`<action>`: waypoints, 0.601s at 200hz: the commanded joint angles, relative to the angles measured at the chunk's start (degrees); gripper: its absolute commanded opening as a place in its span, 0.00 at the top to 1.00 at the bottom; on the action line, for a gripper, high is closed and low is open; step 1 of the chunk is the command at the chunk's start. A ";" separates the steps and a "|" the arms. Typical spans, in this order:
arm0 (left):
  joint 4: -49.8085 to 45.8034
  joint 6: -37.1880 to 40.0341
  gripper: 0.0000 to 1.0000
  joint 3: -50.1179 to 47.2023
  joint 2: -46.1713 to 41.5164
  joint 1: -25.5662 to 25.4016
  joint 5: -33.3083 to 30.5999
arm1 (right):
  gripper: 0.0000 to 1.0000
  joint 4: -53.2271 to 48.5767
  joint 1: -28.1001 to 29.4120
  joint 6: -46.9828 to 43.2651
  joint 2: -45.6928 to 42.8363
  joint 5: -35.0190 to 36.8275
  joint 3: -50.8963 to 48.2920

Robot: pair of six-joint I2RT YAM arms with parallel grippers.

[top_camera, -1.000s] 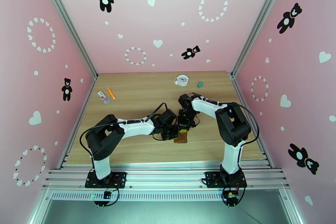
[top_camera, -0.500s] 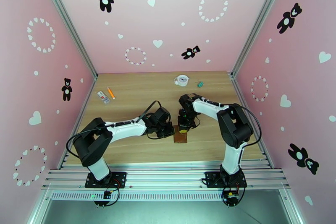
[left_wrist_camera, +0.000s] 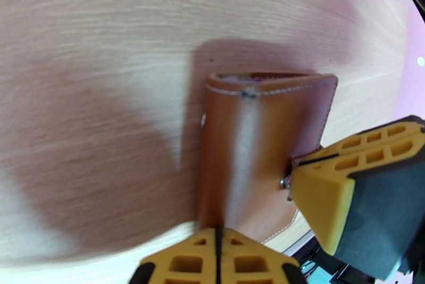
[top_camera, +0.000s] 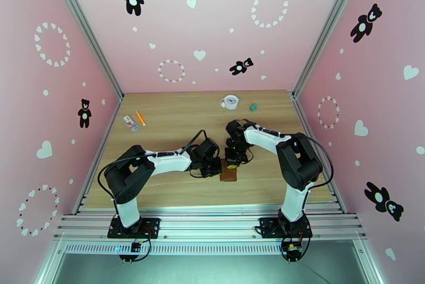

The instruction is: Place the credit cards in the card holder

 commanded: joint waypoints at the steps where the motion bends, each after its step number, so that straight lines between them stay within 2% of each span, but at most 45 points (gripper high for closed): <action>1: -3.36 0.54 0.94 1.00 1.12 -0.89 -0.76 | 1.00 0.68 -0.14 -1.37 -1.04 6.59 -1.75; 53: -6.80 1.61 0.95 2.13 0.83 -0.96 -2.02 | 1.00 -1.07 -1.89 -3.71 -4.64 6.65 -1.88; 120: -6.59 1.79 0.95 2.47 0.07 -1.05 -1.52 | 1.00 1.39 -2.05 -5.05 -3.01 0.85 -3.68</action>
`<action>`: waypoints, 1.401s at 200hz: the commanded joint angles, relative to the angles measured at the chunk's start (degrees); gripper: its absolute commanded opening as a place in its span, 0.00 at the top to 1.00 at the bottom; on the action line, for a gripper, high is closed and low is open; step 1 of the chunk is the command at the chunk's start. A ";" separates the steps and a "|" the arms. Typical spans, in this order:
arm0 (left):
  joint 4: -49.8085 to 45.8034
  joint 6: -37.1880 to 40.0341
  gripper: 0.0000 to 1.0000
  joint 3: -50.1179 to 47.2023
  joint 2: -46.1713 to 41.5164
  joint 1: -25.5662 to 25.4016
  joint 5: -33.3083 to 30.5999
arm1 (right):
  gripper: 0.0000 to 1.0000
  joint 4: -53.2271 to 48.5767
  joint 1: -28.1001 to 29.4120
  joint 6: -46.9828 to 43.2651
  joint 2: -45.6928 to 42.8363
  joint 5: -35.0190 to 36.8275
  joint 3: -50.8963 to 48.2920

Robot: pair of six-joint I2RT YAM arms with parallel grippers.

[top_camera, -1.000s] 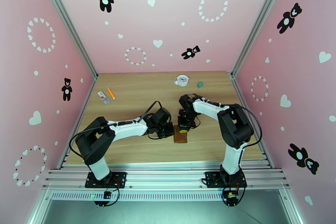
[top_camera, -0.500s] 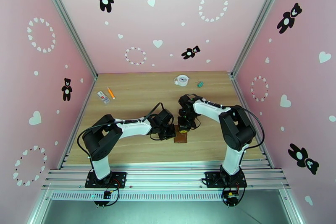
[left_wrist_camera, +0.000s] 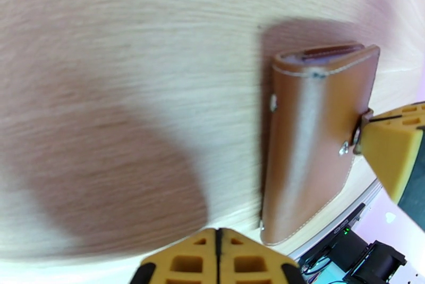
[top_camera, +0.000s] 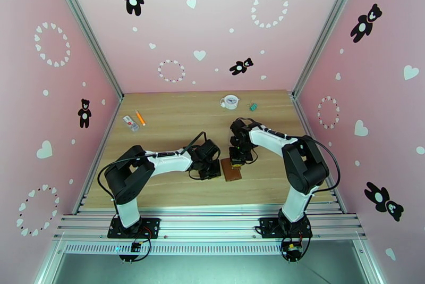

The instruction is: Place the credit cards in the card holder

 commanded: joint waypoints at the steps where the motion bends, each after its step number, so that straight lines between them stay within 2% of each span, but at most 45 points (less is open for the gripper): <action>1: -0.61 0.83 0.95 1.52 0.07 -0.39 -0.49 | 1.00 0.50 0.12 -1.48 0.12 -2.10 -1.18; 164: -0.79 0.78 0.95 3.71 1.23 -1.07 0.35 | 1.00 -1.24 -2.10 -15.52 1.73 -7.95 -2.22; 231: -2.62 1.14 0.95 5.61 2.65 -1.14 0.31 | 1.00 -1.48 -2.46 -16.57 1.56 -10.13 -2.14; 280: -5.19 1.19 0.95 7.76 4.78 -1.27 -0.66 | 1.00 -0.88 -2.46 -13.67 0.43 -10.43 -4.25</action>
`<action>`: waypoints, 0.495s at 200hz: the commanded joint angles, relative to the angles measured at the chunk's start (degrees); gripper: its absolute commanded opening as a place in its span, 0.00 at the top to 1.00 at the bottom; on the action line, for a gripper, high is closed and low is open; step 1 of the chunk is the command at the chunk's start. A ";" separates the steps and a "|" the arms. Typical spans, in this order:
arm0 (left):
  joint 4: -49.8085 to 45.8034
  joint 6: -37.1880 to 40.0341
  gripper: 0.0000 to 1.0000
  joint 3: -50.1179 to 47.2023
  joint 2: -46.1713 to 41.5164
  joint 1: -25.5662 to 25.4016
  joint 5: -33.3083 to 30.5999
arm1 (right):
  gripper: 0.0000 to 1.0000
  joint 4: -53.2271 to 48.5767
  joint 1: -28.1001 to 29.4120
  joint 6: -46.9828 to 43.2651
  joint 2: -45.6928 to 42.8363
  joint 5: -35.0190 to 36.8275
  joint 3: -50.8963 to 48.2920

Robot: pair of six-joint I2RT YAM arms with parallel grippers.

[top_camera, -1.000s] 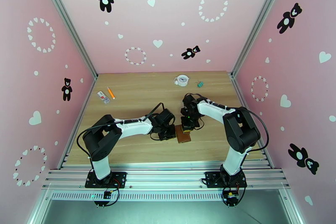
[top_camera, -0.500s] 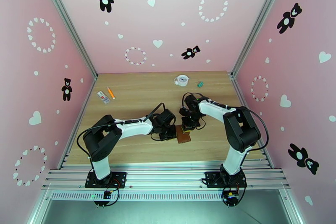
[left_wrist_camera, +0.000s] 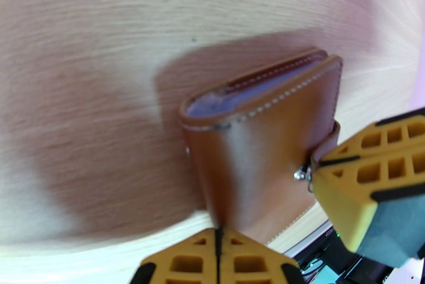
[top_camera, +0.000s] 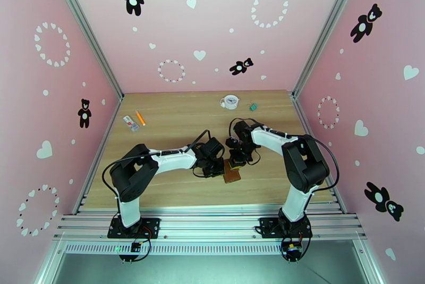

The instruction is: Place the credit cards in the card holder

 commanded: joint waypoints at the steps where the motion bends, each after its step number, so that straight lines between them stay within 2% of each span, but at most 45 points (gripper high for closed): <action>1: -2.48 1.01 0.95 2.20 1.76 -0.44 -0.72 | 1.00 -1.05 -0.14 1.62 -0.15 -0.81 -2.39; 99: -3.34 1.42 0.95 4.09 3.33 -0.44 -0.81 | 1.00 2.16 -1.48 4.05 -3.54 -1.37 -4.49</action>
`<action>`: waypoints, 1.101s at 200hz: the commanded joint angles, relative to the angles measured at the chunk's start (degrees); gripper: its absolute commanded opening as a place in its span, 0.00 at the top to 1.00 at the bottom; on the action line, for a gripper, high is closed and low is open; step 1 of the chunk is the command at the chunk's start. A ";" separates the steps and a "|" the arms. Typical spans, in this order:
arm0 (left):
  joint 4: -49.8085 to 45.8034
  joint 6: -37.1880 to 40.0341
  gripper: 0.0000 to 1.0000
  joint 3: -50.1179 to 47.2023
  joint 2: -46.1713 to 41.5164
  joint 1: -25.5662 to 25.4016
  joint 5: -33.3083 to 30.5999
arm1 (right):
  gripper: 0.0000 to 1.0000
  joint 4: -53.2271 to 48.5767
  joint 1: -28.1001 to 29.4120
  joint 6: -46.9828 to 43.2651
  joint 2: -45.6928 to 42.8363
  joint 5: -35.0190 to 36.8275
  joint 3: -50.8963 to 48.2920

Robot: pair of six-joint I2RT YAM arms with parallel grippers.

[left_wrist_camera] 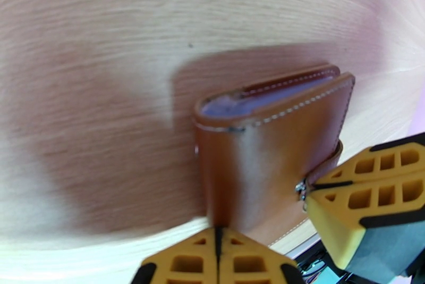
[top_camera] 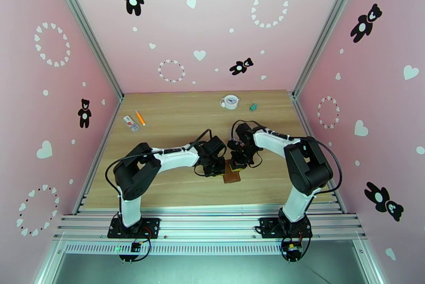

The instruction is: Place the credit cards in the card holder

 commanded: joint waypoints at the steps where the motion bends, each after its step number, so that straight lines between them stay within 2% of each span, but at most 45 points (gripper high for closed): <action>1: 0.01 0.55 0.95 0.99 1.68 -0.42 -0.83 | 1.00 0.01 -0.61 1.44 -1.44 0.53 -0.95; 92: 1.31 -0.18 0.95 0.24 1.97 -0.37 -0.61 | 1.00 1.07 -1.22 1.57 0.05 -4.23 -0.21; 220: 1.57 -0.09 0.95 0.46 2.58 -0.42 -0.09 | 1.00 0.94 -0.67 1.65 4.00 -3.02 0.37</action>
